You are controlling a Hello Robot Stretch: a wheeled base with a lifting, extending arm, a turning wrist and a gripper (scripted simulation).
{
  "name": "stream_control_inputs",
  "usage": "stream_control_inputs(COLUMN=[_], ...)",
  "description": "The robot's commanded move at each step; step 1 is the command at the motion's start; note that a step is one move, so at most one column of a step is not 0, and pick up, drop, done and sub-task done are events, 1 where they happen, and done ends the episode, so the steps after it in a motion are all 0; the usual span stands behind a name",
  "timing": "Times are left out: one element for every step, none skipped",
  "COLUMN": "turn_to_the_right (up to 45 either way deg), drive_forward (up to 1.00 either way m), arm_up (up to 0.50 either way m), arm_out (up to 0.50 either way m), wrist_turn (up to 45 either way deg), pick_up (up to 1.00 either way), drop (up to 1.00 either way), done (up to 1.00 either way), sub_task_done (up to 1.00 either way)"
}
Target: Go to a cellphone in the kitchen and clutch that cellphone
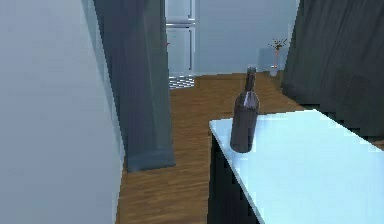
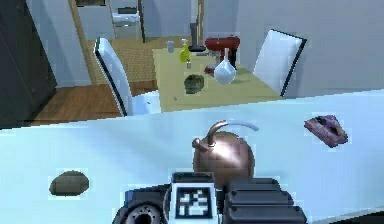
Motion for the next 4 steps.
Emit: stream_control_inputs(turn_to_the_right=[0.0,0.0,0.0,0.0], drive_forward=[0.0,0.0,0.0,0.0], arm_up=[0.0,0.0,0.0,0.0], arm_out=[0.06,0.0,0.0,0.0], wrist_turn=[0.0,45.0,45.0,45.0], pick_up=[0.0,0.0,0.0,0.0], drop=[0.0,0.0,0.0,0.0], done=[0.0,0.0,0.0,0.0], sub_task_done=[0.0,0.0,0.0,0.0])
